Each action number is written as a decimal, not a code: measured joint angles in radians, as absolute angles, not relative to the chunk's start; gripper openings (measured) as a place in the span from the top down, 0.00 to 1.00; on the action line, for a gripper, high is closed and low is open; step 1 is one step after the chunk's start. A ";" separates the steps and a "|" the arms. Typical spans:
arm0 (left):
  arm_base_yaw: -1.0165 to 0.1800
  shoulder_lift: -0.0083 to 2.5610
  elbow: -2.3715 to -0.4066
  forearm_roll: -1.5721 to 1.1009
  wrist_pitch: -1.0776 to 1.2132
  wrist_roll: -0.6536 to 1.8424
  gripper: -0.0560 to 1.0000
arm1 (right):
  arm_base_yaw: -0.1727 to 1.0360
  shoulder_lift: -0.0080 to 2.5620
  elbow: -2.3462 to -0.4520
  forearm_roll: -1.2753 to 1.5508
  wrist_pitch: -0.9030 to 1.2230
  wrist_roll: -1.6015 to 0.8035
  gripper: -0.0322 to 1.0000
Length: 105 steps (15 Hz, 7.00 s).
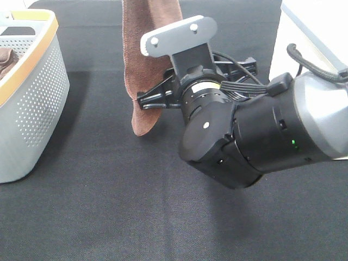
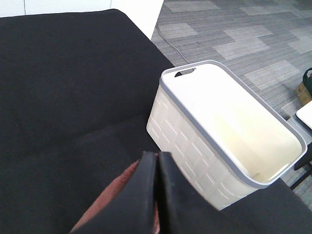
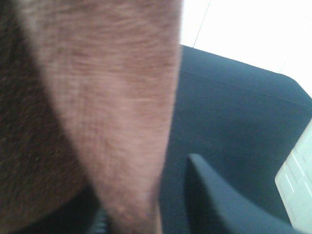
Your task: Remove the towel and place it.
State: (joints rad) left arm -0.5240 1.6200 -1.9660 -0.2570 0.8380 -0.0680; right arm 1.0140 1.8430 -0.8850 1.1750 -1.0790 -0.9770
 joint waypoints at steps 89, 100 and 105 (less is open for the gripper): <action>-0.501 2.068 -1.479 -0.035 1.212 -0.050 0.95 | 0.351 1.880 -1.173 0.232 0.947 -0.216 0.86; -0.511 2.026 -1.417 -0.110 1.214 -0.052 0.82 | 0.351 1.880 -1.173 0.232 1.113 -0.194 0.30; -0.511 2.013 -1.408 -0.122 1.214 -0.053 0.24 | 0.351 1.868 -1.173 0.233 1.131 -0.169 0.30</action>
State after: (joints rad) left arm -0.5110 2.0130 -1.4080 -0.1220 1.2140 -0.0530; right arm 0.3510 1.8680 -1.1730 0.2330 1.1310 -0.1690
